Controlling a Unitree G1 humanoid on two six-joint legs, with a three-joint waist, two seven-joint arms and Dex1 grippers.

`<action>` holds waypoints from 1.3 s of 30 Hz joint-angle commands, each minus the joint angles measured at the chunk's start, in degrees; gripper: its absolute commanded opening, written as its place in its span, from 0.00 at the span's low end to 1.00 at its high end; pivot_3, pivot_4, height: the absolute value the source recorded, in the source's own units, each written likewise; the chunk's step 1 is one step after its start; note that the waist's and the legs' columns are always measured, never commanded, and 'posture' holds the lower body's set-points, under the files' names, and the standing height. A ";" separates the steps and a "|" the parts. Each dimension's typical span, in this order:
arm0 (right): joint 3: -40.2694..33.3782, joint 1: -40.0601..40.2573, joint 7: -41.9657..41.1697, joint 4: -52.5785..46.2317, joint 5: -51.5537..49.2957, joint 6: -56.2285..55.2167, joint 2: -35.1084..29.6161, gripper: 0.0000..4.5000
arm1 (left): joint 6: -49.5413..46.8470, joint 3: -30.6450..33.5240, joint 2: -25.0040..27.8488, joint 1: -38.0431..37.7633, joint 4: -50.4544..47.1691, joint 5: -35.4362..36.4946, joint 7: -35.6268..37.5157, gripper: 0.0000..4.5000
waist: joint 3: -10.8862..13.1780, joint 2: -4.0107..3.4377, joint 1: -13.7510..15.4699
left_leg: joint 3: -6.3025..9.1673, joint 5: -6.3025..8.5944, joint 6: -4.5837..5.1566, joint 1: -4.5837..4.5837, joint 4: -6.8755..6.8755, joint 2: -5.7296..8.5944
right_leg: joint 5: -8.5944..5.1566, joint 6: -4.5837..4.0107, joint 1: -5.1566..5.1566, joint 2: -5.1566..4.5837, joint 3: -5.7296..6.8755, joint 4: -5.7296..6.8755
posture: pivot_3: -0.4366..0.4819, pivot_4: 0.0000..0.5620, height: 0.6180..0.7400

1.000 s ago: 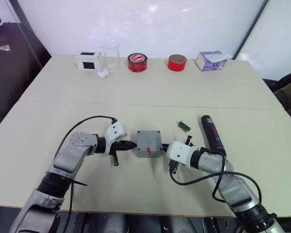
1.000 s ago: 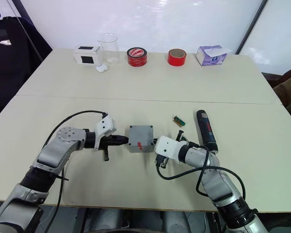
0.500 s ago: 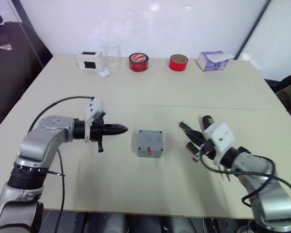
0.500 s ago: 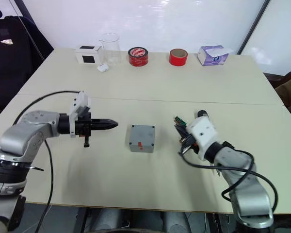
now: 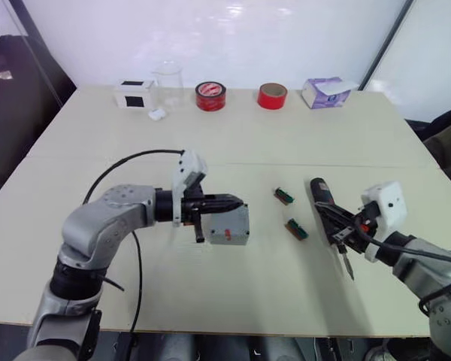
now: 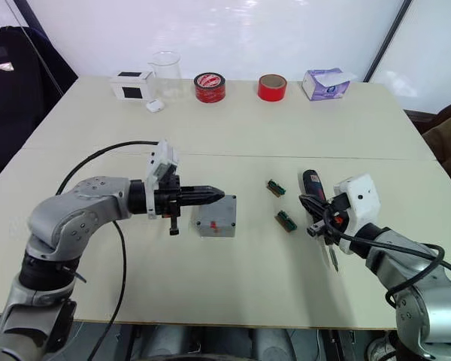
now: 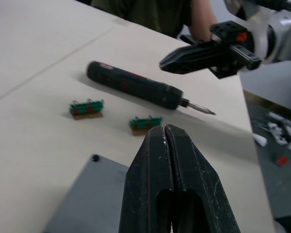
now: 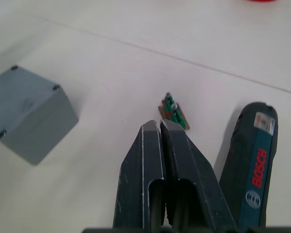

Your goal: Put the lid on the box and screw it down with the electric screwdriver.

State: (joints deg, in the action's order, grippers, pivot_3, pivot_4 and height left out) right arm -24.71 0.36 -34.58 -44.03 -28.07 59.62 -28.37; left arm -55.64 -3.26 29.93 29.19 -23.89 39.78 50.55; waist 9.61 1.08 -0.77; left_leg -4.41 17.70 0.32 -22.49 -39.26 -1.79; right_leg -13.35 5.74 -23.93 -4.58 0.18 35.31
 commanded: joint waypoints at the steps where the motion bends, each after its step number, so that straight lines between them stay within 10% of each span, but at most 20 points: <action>1: 1.03 -1.32 0.64 0.63 -2.66 -1.69 0.03 0.01 | -0.25 3.35 1.86 0.17 -1.79 2.79 -0.23 0.00 | 0.00 0.00 0.04 | 0.00 0.00 -0.01 0.00 0.01 0.00 | 0.00 0.00 -0.02 0.01 0.00 0.00 | 0.48 0.27 1.00; 16: 8.78 2.35 6.49 -0.57 -2.14 -8.28 1.00 0.01 | 0.96 5.77 11.58 -8.43 -3.79 5.15 1.76 0.00 | 0.01 0.01 0.22 | -0.10 -0.03 -0.06 -0.13 0.06 0.02 | -0.01 -0.02 -0.08 -0.15 -0.07 -0.16 | 0.48 0.27 1.00; 27: 6.69 11.33 4.72 0.89 -1.74 -11.83 -3.32 0.83 | 9.38 -4.24 16.10 -8.42 -5.27 -1.45 9.75 0.00 | 0.01 0.00 0.18 | -0.12 -0.03 -0.06 -0.14 0.14 0.03 | -0.02 -0.03 -0.17 -0.07 -0.06 -0.13 | 0.48 0.27 1.00; 31: 8.88 11.31 4.42 2.25 -0.11 -12.89 -4.76 0.83 | 10.73 -5.56 15.88 -6.91 -4.36 -2.93 10.44 0.00 | 0.01 0.01 0.18 | -0.11 -0.03 -0.06 -0.14 0.13 0.02 | -0.02 -0.03 -0.17 -0.07 -0.07 -0.13 | 0.48 0.27 1.00; 39: 13.43 7.32 5.59 7.13 4.48 -13.67 -8.55 0.33 | 11.04 -5.10 17.65 -7.33 -5.25 -3.15 12.09 0.00 | 0.01 0.01 0.10 | -0.11 -0.03 -0.05 -0.16 0.13 0.04 | -0.02 -0.03 -0.20 -0.06 -0.06 -0.13 | 0.48 0.27 1.00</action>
State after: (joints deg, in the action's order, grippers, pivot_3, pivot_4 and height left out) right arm -11.52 8.97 -29.56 -37.03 -24.62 46.17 -35.80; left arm -45.67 -9.24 46.09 22.46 -27.24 36.69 61.41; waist 9.61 1.09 -0.67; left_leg -4.52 17.67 0.27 -22.65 -39.13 -1.76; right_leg -13.37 5.71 -24.14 -4.63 0.12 35.18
